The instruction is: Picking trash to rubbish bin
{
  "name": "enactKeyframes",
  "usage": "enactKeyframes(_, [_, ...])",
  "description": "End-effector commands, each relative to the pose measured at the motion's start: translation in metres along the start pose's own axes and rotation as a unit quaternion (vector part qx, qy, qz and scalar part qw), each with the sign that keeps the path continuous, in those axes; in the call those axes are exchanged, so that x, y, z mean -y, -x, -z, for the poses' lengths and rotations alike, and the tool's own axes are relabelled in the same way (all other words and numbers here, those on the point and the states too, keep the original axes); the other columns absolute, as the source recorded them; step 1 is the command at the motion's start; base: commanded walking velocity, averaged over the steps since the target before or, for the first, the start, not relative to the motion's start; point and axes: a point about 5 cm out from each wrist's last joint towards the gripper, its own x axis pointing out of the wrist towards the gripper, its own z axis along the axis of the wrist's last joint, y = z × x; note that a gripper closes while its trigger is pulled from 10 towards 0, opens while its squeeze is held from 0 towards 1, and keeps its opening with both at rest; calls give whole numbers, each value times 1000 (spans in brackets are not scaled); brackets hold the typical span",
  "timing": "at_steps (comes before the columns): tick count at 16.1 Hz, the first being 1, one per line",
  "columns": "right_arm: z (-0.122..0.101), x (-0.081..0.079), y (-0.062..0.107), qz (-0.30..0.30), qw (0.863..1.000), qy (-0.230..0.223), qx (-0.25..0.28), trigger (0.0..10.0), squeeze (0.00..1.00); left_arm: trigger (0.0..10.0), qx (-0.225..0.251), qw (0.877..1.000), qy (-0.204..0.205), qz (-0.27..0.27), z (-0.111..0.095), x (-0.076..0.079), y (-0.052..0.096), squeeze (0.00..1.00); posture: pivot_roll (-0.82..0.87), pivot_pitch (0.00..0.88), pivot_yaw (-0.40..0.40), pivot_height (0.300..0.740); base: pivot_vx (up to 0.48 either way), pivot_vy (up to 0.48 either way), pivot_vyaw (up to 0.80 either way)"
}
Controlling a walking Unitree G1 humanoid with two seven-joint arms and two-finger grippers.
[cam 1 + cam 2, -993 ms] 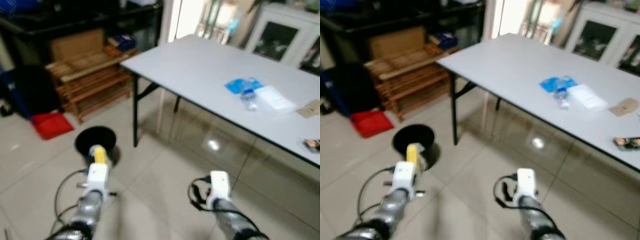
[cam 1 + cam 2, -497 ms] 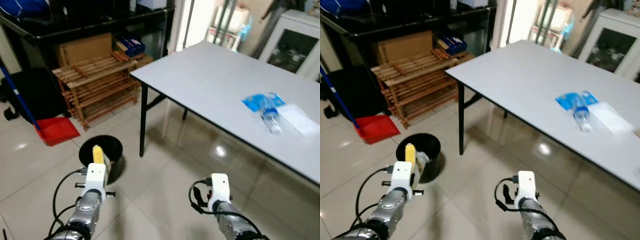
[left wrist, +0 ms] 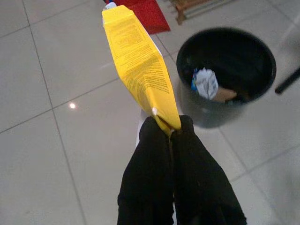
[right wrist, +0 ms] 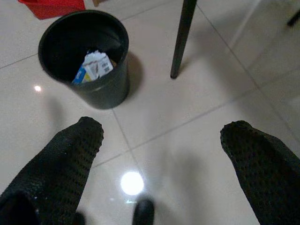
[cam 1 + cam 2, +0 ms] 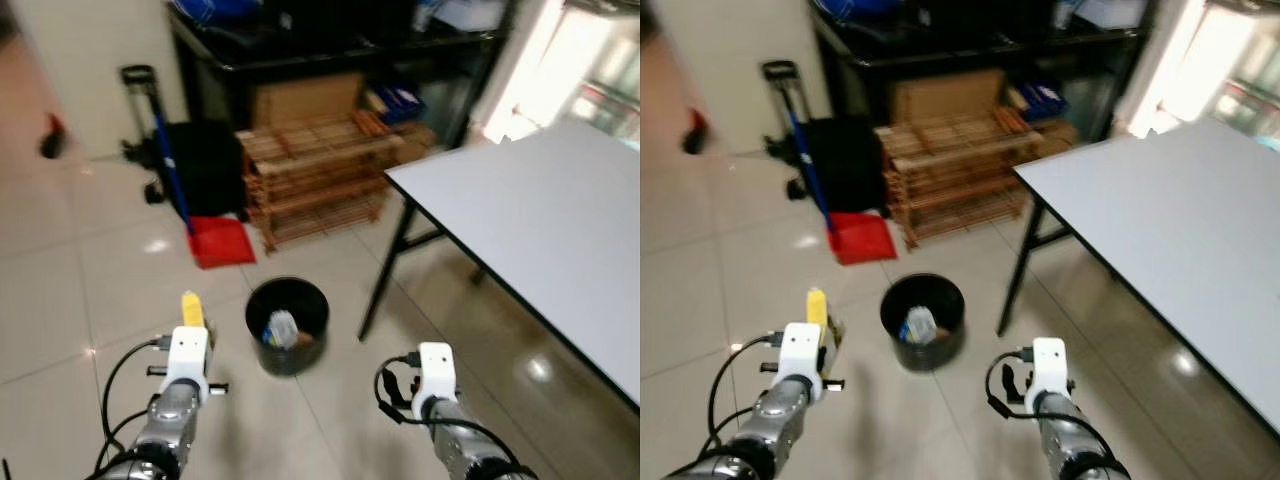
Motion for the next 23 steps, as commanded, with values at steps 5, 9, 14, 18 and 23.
enactKeyframes(5, [2,8,1,12,1000,-10,-4,10000,0,10000,1,1000,4,9,-2,9,0,0,17,38,-75,740,452,0,465])
enactKeyframes(9, [0,7,1,10,1000,-15,0,10000,0,10000,2,1000,3,10,-3,9,-1,0,17,40,-75,740,453,0,0])
enactKeyframes(14, [2,6,1,7,1000,-20,-7,10000,0,10000,0,1000,3,12,-2,10,0,0,18,40,-76,740,454,0,-480])
enactKeyframes(18, [3,5,1,4,1000,-19,-6,10000,0,10000,6,1000,4,26,-3,15,0,0,18,44,-77,740,188,0,-303])
enactKeyframes(23, [2,5,1,4,1000,-22,-3,10000,0,10000,3,999,5,35,-3,16,0,0,19,44,-74,740,0,0,0])
